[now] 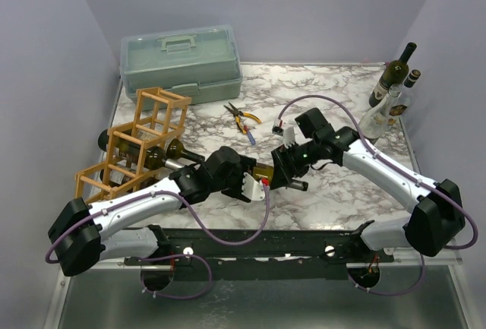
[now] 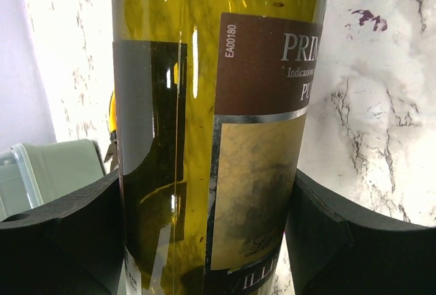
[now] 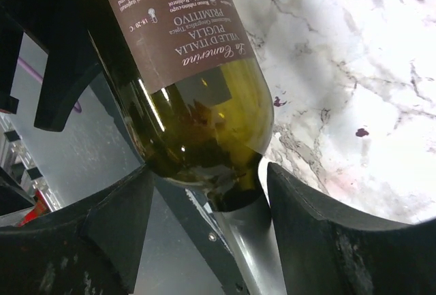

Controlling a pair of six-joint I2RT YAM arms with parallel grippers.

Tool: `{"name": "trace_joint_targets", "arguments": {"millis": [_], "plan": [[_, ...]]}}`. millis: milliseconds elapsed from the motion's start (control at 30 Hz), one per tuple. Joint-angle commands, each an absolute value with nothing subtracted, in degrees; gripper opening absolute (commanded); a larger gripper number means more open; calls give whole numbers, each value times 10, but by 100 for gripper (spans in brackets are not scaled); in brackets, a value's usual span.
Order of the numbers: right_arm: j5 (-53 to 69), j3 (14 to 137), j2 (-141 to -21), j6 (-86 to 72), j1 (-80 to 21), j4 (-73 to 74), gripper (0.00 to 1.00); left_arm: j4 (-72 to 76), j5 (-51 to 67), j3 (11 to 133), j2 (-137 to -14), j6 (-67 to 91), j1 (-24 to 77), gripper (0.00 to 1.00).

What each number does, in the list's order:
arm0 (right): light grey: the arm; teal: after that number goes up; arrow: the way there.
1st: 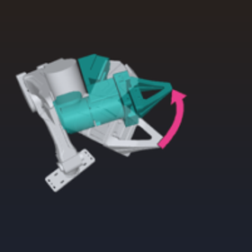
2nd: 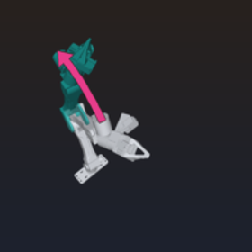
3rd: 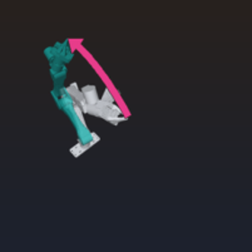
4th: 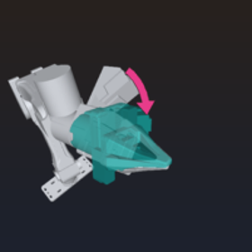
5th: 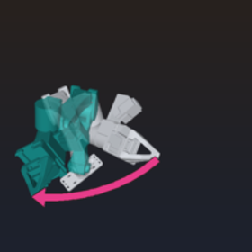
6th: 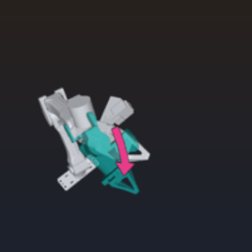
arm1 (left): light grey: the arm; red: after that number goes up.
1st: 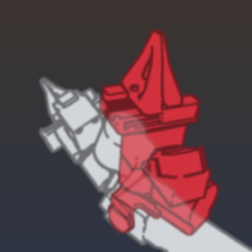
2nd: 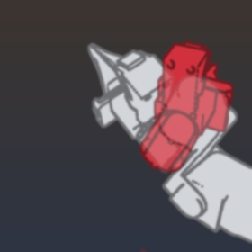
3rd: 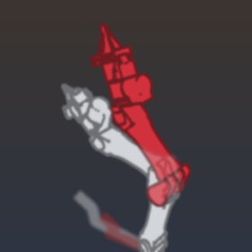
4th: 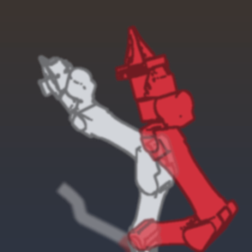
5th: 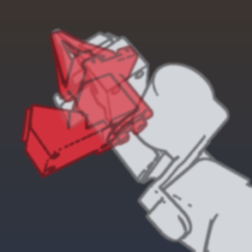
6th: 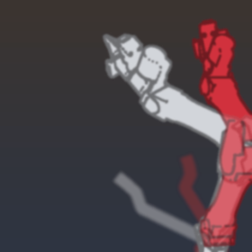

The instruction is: Put the wine bottle on the wine rack

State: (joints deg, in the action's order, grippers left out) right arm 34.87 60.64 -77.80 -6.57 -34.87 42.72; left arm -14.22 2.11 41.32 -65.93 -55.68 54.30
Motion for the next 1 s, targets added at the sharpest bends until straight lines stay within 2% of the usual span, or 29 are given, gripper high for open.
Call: {"name": "trace_joint_targets", "arguments": {"millis": [0,167,400,567,700,733,767,867,933,967], "plan": [[374,584,-750,-65,-367,422,72,-86,33,424,-619,-566,548,0],[404,572,-716,-67,-375,406,73,-80,26,419,-597,-571,552,0],[407,570,-717,-63,-386,399,67,-72,24,416,-584,-570,554,0],[386,572,-710,-56,-397,400,47,-69,21,415,-584,-570,554,0],[363,571,-695,-54,-397,393,21,-36,8,408,-578,-557,555,2],[357,572,-691,-55,-397,392,8,-27,6,406,-576,-552,555,13],[350,574,-688,-56,-397,391,1,-22,6,406,-575,-547,555,28],[319,563,-671,-71,-397,368,1,-15,11,407,-572,-531,555,60],[293,547,-656,-93,-397,341,0,-14,12,409,-571,-524,554,95],[279,541,-650,-103,-397,330,0,-14,14,410,-570,-520,555,99]]}}
